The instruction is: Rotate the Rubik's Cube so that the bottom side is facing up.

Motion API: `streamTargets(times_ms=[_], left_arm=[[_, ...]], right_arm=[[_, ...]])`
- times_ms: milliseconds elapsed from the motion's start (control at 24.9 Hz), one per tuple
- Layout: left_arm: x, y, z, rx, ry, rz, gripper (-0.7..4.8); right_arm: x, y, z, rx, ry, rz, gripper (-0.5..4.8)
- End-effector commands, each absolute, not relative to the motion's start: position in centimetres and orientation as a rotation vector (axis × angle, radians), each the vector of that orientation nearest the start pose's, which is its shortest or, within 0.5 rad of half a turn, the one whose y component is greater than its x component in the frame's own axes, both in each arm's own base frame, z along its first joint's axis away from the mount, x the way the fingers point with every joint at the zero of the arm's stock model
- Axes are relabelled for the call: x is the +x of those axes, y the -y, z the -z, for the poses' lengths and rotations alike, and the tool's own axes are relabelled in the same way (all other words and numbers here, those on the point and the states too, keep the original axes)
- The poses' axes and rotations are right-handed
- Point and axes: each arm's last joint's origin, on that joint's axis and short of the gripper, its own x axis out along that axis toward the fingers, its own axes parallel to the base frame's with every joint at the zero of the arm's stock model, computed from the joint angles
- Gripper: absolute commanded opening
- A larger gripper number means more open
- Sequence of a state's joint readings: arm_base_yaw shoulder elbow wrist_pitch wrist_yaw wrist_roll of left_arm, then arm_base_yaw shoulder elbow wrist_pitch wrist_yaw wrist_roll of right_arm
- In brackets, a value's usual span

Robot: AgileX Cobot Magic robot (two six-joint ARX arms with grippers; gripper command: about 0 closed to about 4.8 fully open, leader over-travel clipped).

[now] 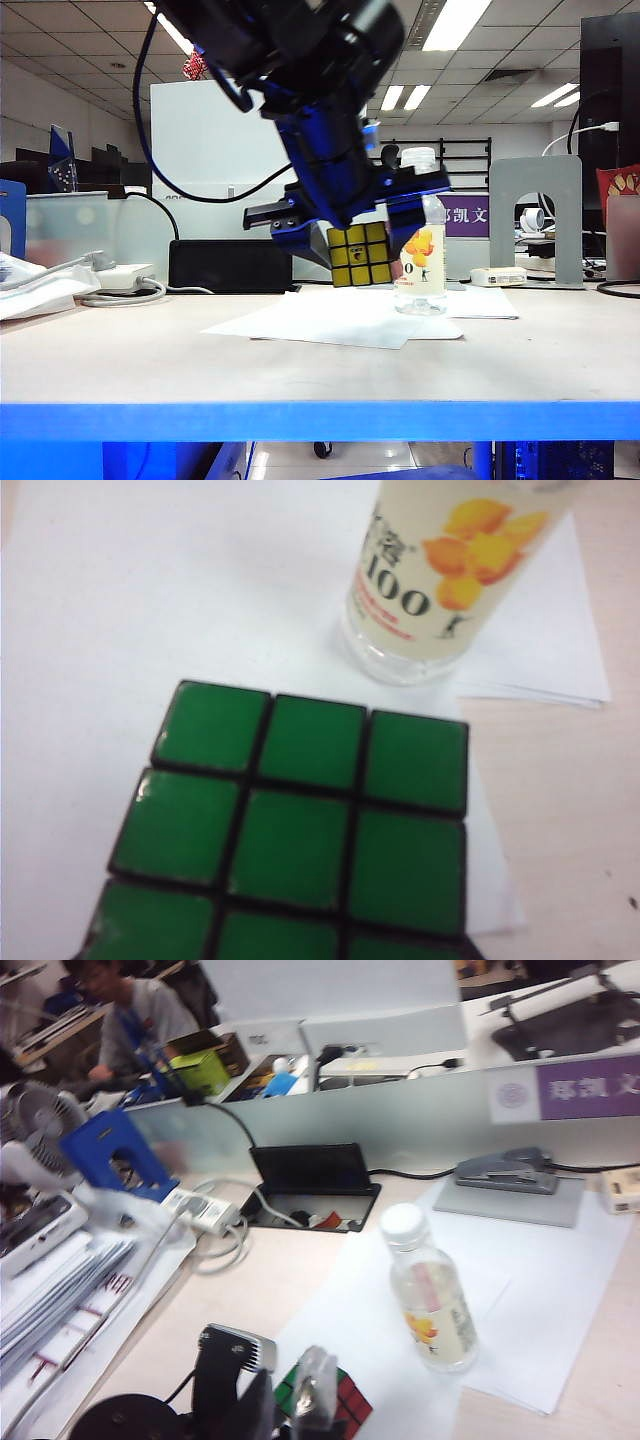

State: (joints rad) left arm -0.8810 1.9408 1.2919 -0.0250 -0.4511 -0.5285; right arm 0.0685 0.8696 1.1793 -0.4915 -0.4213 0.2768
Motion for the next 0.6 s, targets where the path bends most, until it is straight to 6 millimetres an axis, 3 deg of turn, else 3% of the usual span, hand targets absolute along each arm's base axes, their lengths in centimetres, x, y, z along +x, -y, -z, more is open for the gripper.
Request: streamTargets(times_ms=[40, 602], left_arm=[[26.8, 32.5, -19.2, -0.101, -0.589, 0.230, -0.06], [27.0, 32.7, -17.3, -0.163, -0.642, 0.180, -0.06]], right_arm=[[15.2, -2.4, -42.3, 0.284, -0.229, -0.473, 0.40], [13.4, -3.2, -42.3, 0.225, -0.234, -0.504, 0.40]])
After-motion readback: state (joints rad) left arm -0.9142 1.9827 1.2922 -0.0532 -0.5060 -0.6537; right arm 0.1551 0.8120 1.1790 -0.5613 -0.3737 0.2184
